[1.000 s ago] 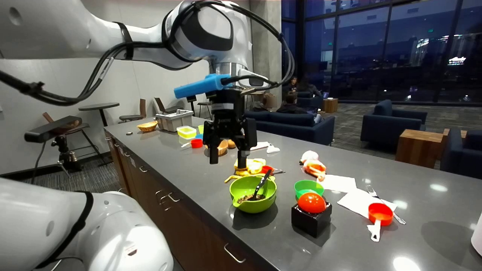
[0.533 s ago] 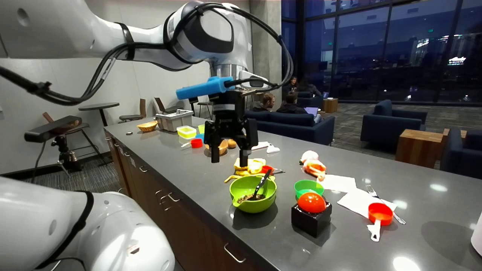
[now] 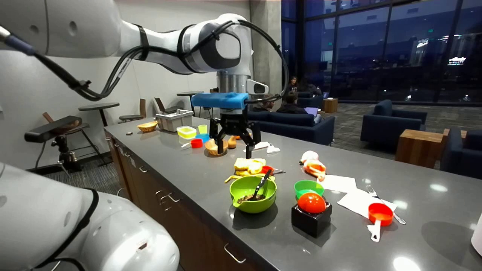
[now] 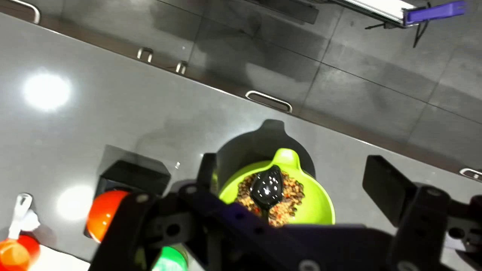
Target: Pick up the black spoon from the green bowl and put it on the kitchen counter
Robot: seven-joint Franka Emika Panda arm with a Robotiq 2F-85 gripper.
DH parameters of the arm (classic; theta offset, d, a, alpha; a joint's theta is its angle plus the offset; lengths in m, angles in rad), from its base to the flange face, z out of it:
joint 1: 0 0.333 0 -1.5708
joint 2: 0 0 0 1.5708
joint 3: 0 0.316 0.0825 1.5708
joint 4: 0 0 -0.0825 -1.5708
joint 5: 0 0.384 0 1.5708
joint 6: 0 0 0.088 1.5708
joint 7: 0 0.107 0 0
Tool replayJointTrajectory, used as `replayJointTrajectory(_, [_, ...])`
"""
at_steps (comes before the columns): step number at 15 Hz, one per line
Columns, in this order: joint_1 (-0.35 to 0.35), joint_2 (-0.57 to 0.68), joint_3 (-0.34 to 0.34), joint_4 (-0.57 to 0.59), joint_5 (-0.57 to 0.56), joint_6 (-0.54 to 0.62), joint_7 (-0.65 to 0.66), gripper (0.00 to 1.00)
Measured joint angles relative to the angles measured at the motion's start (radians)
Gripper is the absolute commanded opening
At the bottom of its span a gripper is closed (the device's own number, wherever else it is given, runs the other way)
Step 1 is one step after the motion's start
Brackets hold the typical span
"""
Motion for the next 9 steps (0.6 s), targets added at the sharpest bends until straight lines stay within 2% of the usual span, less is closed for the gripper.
replayJointTrajectory(5, [0.019, 0.105, -0.043, -0.001, 0.195, 0.059, -0.071, 1.00])
replayJointTrajectory(9, [0.021, 0.204, -0.025, -0.002, 0.232, 0.065, -0.091, 1.00])
